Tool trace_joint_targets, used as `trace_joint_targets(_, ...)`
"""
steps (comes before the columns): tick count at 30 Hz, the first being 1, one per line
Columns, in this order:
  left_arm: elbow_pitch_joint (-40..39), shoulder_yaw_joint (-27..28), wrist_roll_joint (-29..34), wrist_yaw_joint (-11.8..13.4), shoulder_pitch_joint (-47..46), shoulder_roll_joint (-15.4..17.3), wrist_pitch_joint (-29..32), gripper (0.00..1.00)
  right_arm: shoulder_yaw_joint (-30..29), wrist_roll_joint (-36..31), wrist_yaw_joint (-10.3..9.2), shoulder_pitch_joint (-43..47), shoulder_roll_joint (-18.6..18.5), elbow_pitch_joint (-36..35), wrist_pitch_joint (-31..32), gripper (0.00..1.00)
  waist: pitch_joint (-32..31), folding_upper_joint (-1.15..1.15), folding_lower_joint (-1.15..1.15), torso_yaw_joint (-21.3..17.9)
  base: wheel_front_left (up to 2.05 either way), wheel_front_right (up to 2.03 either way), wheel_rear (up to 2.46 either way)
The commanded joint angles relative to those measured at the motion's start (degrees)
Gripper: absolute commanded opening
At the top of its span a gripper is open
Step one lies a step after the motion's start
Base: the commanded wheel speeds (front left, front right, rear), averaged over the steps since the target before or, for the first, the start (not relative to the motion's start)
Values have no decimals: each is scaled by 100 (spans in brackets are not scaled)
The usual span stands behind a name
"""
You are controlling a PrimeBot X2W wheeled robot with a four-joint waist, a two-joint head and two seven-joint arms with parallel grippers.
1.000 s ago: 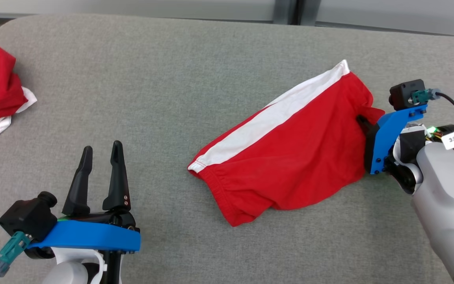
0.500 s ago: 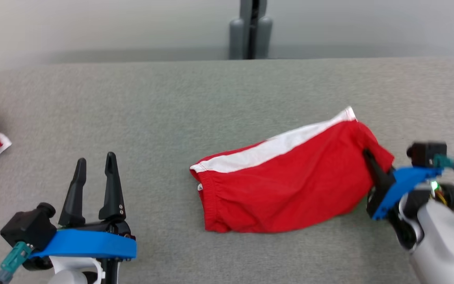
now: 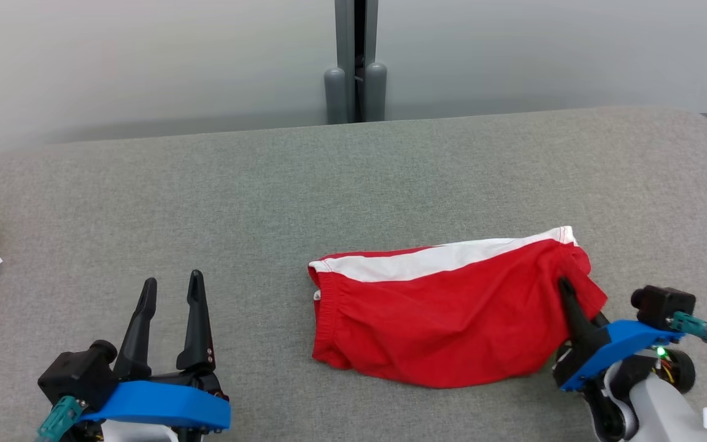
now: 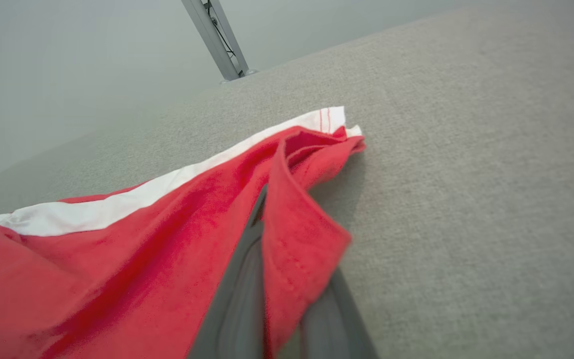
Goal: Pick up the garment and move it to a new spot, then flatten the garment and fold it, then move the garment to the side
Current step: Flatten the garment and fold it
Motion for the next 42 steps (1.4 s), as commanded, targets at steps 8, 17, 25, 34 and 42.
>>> trace_joint_targets(8, 45, 89, 30, 68, 24, -19, -48, 100, 798, -360, 3, -317, 441, -991, 410, 0, -72, 0, 0, 177, 0, 0, 0)
trace_joint_targets(17, 60, 118, 37, 40, -50, -52, -77, 100, 2419, 211, 2, -563, 491, -1091, 811, 0, -23, 0, 0, 308, 0, 0, 0)
trace_joint_targets(25, 112, 192, 38, 14, -58, -69, -91, 100, 3060, 557, 3, -910, 496, -422, 549, 0, 38, 0, 0, 392, 0, 0, 0)
trace_joint_targets(34, 166, 111, 94, -31, -110, -144, -96, 100, 3654, 814, 2, -954, 490, -507, 54, 100, 33, 0, 0, 336, 0, 0, 0)
trace_joint_targets(42, 222, -41, 140, -78, -109, -228, -100, 100, 2996, 333, 2, -773, 491, -564, -480, 100, 24, 0, 0, 207, 0, 0, 0)
